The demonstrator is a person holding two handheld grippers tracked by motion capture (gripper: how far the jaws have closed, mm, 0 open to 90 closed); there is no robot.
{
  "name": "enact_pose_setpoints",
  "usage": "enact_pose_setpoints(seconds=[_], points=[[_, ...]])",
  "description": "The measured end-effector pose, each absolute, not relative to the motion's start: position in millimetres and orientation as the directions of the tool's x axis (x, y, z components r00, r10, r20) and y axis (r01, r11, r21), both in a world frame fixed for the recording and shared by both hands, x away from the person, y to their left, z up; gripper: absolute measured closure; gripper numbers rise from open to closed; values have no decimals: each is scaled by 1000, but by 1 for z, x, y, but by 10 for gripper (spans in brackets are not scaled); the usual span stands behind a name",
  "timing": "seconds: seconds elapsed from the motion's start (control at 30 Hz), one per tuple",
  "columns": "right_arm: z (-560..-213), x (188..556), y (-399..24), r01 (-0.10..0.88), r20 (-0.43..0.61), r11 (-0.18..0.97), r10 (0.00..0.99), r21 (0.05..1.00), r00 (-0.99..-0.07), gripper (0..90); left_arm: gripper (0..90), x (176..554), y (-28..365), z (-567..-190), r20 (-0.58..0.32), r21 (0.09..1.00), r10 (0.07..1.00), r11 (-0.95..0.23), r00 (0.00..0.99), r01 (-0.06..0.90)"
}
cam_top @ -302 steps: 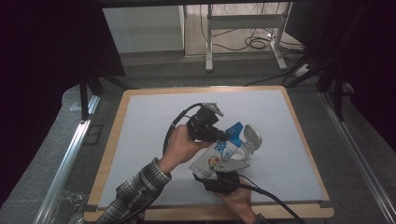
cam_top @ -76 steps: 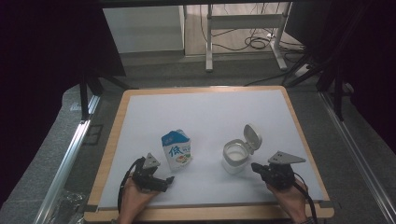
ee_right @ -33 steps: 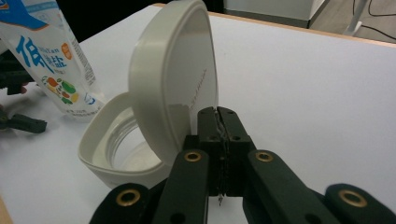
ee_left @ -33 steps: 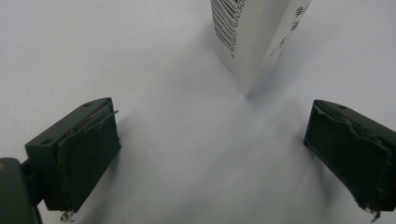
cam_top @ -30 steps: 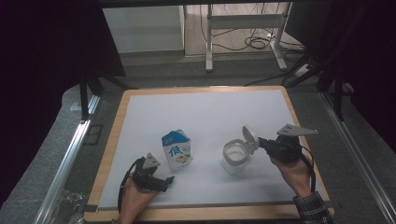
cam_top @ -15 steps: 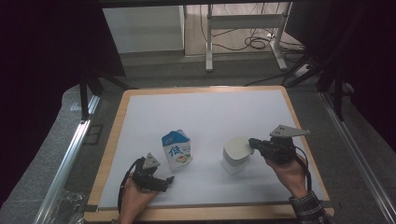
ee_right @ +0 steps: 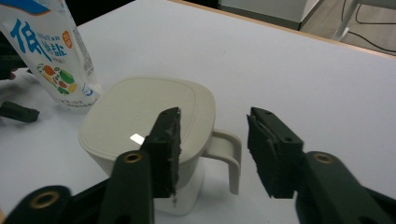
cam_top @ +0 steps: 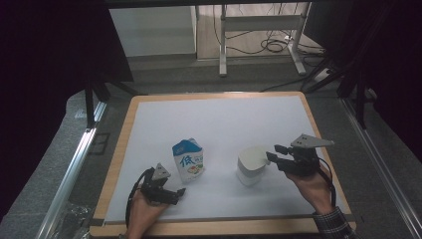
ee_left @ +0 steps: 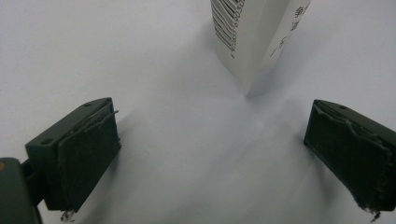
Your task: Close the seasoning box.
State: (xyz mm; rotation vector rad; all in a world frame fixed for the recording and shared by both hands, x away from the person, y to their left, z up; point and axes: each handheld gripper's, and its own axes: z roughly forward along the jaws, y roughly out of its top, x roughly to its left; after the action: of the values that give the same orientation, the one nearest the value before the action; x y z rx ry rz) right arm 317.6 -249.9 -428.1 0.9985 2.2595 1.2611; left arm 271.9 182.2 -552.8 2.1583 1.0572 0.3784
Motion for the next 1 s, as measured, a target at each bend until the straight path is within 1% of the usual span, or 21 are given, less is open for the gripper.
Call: enact_pose_setpoints(seconds=[0.07, 0.2, 0.4, 0.57, 0.77, 0.9, 1.0], points=[[-428, 316, -251, 404, 14, 358, 734, 842, -678, 483, 27, 272, 182, -553, -40, 696, 779, -427, 625, 577], [-428, 314, -252, 408, 1, 365, 744, 837, -669, 441, 27, 272, 182, -553, -40, 696, 779, -427, 625, 577], [-428, 310, -255, 419, 4, 365, 750, 832, -662, 409, 27, 272, 182, -553, -40, 696, 780, -427, 625, 577], [-429, 307, -259, 428, 12, 359, 754, 829, -656, 400, 27, 272, 182, -553, -40, 697, 780, -426, 625, 576], [-437, 297, -260, 431, 13, 376, 741, 820, -671, 426, 27, 272, 182, -553, -39, 697, 779, -427, 625, 576], [-443, 292, -259, 432, 16, 379, 737, 818, -676, 491, 27, 272, 183, -553, -36, 694, 777, -433, 628, 575], [-448, 290, -257, 437, 30, 382, 724, 815, -689, 560, 27, 272, 183, -553, -36, 694, 777, -433, 628, 575]])
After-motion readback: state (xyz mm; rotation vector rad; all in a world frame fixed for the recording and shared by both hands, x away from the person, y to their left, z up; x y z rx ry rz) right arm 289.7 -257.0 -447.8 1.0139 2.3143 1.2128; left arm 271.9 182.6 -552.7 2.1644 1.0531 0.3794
